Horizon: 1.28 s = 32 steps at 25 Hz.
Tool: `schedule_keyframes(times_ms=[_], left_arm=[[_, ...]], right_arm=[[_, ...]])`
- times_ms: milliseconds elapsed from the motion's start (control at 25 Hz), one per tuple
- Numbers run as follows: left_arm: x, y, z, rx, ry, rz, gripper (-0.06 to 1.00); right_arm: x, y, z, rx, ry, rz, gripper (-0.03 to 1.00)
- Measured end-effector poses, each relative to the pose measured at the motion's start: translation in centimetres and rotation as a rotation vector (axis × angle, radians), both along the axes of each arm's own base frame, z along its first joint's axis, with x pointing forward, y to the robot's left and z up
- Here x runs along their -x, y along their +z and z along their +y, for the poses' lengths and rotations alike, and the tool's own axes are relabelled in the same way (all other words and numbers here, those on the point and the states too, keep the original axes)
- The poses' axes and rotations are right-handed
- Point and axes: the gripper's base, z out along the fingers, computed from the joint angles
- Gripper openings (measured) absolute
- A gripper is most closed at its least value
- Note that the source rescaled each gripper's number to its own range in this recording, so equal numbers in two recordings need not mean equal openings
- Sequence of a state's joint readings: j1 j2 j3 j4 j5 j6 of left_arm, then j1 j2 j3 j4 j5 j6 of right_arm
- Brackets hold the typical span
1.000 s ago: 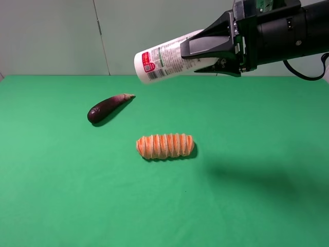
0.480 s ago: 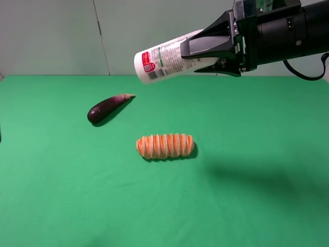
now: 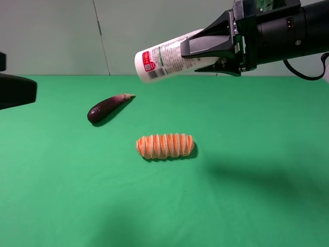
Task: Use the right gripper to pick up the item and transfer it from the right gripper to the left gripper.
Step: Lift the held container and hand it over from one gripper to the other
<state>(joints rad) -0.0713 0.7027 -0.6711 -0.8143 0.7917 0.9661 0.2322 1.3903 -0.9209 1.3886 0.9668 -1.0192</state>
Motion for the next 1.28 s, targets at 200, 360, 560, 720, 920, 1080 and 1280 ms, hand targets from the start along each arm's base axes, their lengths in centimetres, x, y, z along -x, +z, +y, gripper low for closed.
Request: schedule_keyframes(times_ms=[200, 360, 560, 720, 920, 1080, 1280], left_arm=[[-2.3, -0.1, -1.3, -0.083, -0.184, -0.089, 0.94], [-3.2, 0.5, -2.6, -0.142, -0.323, -0.216, 0.94], [-4.7, 1.3, -4.0, -0.204, -0.377, -0.346, 0.94], [-5.8, 1.0, -5.4, -0.232, -0.432, -0.368, 0.94], [-7.0, 0.1, -7.6, -0.25, -0.49, -0.351, 0.94], [-8.2, -0.6, -9.5, -0.261, -0.526, -0.333, 0.94], [-9.8, -1.1, -11.3, -0.273, -0.542, -0.322, 0.94]], right_arm=[[0.0, 0.0, 0.0, -0.001, 0.0, 0.0, 0.0], [0.0, 0.0, 0.0, -0.001, 0.0, 0.0, 0.0], [0.0, 0.0, 0.0, -0.002, 0.0, 0.001, 0.0], [0.0, 0.0, 0.0, -0.003, 0.0, 0.001, 0.0], [0.0, 0.0, 0.0, -0.003, 0.0, 0.001, 0.0], [0.0, 0.0, 0.0, -0.004, 0.002, 0.002, 0.0], [0.1, 0.0, 0.0, -0.006, 0.009, 0.003, 0.0]])
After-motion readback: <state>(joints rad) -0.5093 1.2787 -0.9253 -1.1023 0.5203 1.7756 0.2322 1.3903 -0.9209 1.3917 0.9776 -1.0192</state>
